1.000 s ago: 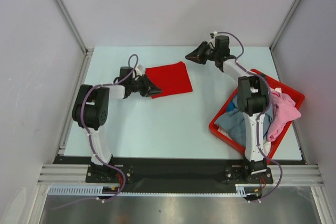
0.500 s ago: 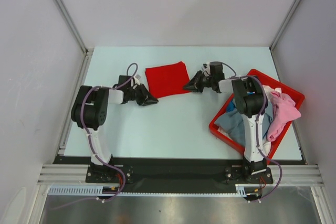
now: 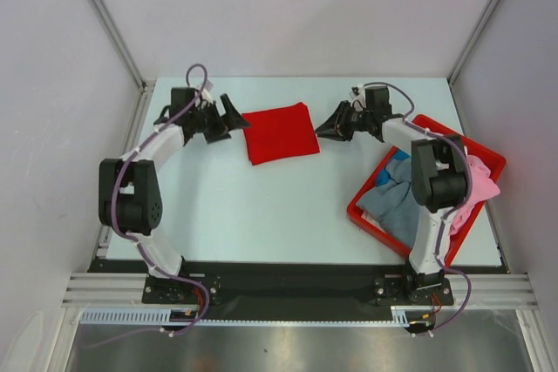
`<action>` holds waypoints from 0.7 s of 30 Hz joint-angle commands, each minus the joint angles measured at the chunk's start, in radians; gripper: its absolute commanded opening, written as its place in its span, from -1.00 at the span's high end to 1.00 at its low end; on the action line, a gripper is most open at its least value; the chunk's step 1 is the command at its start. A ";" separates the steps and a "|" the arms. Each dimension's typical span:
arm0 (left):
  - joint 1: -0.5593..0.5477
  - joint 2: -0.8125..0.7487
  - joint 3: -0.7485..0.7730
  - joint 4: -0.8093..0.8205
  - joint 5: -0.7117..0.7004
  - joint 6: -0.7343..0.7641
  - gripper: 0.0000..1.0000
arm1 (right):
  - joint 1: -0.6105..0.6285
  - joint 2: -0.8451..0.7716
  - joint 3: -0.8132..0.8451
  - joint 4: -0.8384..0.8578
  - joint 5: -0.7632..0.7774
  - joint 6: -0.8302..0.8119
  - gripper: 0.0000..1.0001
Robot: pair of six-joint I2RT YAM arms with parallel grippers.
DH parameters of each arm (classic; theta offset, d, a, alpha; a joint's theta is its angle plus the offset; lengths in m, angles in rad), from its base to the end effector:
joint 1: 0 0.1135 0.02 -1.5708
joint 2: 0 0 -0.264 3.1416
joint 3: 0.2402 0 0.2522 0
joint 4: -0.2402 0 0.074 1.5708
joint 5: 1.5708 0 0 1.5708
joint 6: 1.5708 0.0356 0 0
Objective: Fold and stack the t-shirts
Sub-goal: Fold the tshirt, then neatly place the folded tshirt to the corner
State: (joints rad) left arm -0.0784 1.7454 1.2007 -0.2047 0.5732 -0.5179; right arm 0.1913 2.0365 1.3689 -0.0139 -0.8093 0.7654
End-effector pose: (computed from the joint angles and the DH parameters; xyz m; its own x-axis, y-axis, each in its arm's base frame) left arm 0.3798 -0.0492 0.2271 -0.8186 -0.3529 -0.4532 0.0649 0.7271 -0.6834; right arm 0.4316 0.1098 0.1828 -0.9192 0.3089 -0.2441 -0.0641 0.4944 0.8669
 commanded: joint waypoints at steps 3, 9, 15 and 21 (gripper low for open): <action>0.028 0.164 0.255 -0.154 -0.127 0.261 -1.00 | 0.048 -0.214 0.019 -0.302 0.056 -0.156 0.40; 0.028 0.331 0.425 -0.110 -0.134 0.279 -0.75 | 0.031 -0.372 -0.033 -0.466 0.101 -0.219 0.41; 0.025 0.486 0.520 -0.036 -0.090 0.185 -0.77 | -0.009 -0.461 -0.129 -0.472 0.111 -0.213 0.42; 0.000 0.536 0.516 -0.019 -0.079 0.113 -0.72 | -0.021 -0.475 -0.165 -0.440 0.107 -0.193 0.44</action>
State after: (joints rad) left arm -0.0555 2.2597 1.6905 -0.2493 0.4770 -0.3515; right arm 0.1722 1.5970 1.2137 -0.4603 -0.7071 0.5720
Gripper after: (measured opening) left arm 0.874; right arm 0.285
